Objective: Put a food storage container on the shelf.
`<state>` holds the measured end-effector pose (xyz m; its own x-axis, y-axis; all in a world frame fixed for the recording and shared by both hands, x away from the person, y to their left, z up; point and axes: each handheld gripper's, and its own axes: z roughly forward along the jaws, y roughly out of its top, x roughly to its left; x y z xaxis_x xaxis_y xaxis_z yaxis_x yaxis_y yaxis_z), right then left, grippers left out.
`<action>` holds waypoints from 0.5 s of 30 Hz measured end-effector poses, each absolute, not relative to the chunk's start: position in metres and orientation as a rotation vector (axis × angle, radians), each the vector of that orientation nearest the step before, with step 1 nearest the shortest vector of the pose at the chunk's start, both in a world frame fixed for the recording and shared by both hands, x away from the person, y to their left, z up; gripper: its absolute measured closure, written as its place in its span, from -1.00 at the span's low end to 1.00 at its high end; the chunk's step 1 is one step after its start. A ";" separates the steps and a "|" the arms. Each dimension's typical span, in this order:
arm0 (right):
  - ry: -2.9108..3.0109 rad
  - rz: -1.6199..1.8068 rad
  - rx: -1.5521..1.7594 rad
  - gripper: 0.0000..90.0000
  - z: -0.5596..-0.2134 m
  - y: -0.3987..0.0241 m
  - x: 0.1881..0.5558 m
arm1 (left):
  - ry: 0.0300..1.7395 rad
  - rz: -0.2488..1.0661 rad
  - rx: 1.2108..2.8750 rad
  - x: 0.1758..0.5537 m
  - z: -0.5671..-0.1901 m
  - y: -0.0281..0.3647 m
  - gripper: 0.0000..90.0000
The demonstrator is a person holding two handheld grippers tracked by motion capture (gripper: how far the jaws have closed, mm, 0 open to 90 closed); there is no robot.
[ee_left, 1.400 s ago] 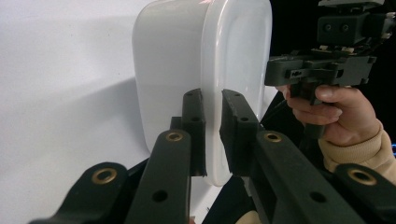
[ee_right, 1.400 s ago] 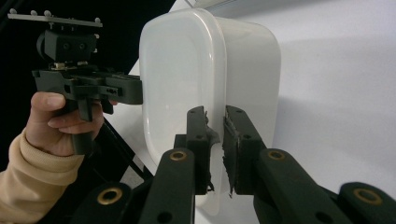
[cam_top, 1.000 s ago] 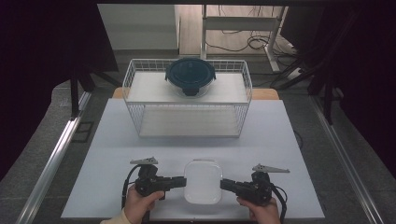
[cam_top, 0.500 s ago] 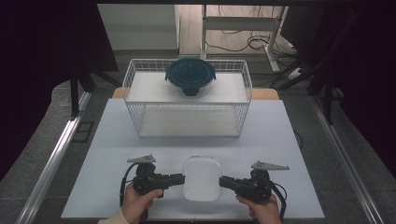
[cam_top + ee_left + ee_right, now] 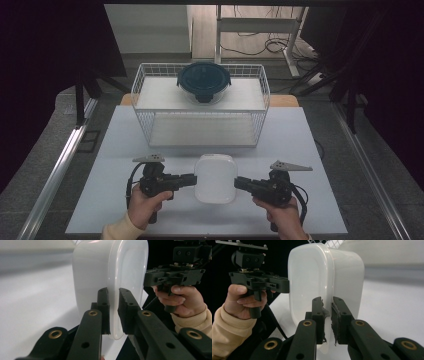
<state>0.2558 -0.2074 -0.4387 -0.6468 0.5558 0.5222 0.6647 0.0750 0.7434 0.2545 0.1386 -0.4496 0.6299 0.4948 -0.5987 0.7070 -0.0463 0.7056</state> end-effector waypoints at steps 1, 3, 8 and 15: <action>-2.225 -1.639 -1.267 0.80 -0.436 -0.207 0.257 | 0.989 -0.221 1.694 0.256 -0.446 0.139 0.79; -2.229 -1.655 -1.256 0.80 -0.430 -0.206 0.261 | 0.983 -0.207 1.693 0.259 -0.440 0.140 0.79; -2.254 -1.684 -1.229 0.80 -0.414 -0.201 0.268 | 0.973 -0.176 1.687 0.264 -0.425 0.145 0.79; -2.276 -1.721 -1.190 0.80 -0.389 -0.193 0.279 | 0.956 -0.124 1.674 0.271 -0.400 0.152 0.78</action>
